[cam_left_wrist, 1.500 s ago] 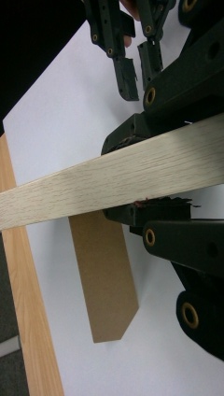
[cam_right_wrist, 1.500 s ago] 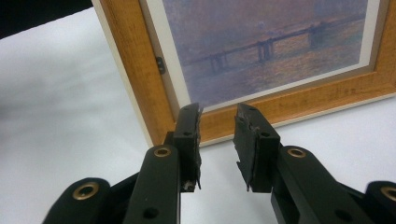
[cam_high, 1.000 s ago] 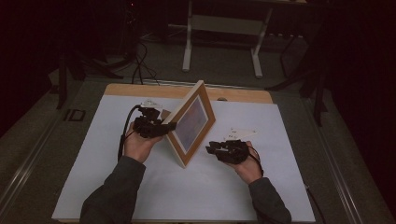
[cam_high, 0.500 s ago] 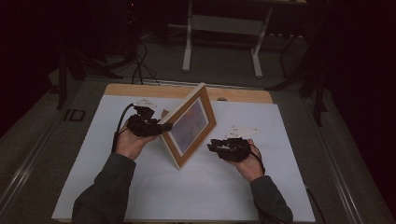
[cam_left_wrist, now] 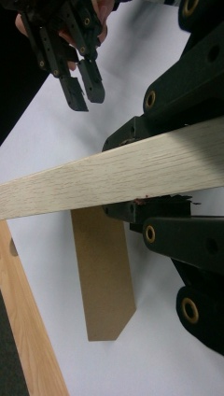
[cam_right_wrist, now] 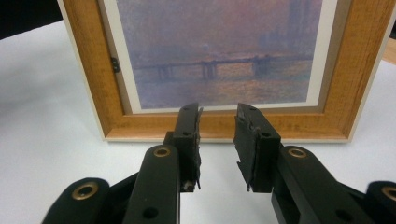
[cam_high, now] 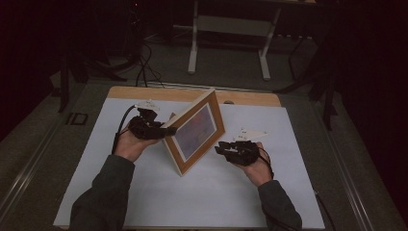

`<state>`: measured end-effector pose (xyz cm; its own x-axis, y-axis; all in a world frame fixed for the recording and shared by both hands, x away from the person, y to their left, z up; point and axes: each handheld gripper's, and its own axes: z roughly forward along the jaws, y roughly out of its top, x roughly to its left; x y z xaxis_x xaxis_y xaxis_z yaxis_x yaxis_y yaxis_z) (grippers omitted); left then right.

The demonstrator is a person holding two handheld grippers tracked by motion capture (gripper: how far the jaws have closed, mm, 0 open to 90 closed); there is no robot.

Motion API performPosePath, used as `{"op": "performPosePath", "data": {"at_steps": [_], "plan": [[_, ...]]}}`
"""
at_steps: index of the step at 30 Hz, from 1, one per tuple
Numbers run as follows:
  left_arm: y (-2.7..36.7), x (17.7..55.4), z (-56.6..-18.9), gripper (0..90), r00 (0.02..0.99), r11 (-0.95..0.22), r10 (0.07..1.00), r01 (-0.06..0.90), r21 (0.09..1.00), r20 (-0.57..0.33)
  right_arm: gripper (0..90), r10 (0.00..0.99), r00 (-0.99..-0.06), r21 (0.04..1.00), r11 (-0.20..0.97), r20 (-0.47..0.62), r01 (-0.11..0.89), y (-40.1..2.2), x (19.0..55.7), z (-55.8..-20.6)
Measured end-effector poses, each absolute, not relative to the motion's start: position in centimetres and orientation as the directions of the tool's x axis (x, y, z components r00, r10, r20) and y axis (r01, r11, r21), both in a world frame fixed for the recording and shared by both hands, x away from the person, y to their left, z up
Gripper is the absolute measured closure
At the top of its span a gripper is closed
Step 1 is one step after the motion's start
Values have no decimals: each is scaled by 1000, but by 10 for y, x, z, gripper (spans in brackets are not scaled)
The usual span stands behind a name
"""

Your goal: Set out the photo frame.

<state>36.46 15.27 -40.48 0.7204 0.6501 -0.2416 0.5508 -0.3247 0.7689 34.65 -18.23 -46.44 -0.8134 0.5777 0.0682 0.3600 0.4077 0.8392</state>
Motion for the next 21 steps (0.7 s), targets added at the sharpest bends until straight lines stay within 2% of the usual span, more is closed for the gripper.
{"op": "performPosePath", "data": {"at_steps": [10, 21], "plan": [[155, 370, -401, 720, 768, -385, 598, 528, 757, -231, 698, 580, -812, 841, 405, 66, 358, -183, 347, -462], [155, 373, -401, 721, 785, -395, 574, 514, 762, -233, 698, 587, -806, 843, 399, 67, 361, -183, 348, -461]]}}
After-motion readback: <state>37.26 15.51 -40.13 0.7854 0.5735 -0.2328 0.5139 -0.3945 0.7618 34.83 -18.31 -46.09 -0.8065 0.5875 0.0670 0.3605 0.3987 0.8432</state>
